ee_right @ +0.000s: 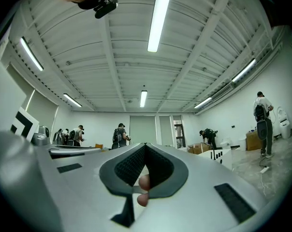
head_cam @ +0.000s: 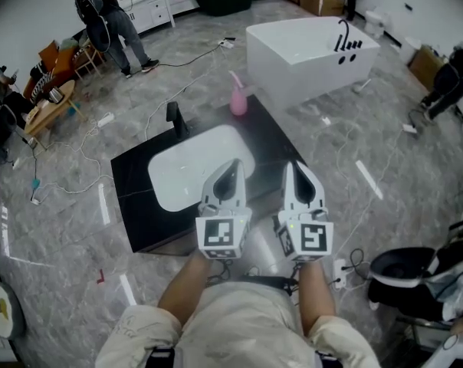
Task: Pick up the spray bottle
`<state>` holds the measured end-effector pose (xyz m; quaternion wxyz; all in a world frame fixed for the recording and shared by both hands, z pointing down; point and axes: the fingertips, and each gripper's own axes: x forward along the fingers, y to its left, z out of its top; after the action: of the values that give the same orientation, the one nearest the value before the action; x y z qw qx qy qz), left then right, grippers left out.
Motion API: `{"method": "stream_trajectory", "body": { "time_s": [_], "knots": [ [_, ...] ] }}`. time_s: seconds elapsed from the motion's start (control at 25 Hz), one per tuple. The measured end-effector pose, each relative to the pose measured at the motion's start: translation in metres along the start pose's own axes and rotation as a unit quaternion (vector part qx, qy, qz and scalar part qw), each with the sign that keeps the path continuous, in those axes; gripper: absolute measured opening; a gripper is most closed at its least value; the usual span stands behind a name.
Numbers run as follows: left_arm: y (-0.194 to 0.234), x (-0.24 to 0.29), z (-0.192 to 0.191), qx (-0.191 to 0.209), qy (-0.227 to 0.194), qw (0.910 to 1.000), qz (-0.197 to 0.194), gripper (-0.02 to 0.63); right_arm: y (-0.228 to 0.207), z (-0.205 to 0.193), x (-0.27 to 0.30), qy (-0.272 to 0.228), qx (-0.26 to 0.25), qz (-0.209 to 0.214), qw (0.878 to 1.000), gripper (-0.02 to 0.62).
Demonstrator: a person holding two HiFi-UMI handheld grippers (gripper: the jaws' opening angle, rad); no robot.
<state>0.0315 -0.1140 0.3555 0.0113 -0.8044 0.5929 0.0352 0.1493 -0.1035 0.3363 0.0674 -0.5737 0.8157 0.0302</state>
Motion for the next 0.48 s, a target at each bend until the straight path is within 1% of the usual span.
{"method": "stream_trajectory", "body": {
  "time_s": [0.2,0.48],
  "knots": [
    [-0.007,0.019,-0.005,0.007,0.007,0.9999,0.011,0.002,-0.019,-0.003,0.015,-0.002,0.009,0.012,1.000,0.003],
    [0.003,0.051,-0.010,0.010,0.011,0.9996,0.022,0.002,-0.032,-0.012,0.047,0.006,0.012,0.023,1.000,0.005]
  ]
}}
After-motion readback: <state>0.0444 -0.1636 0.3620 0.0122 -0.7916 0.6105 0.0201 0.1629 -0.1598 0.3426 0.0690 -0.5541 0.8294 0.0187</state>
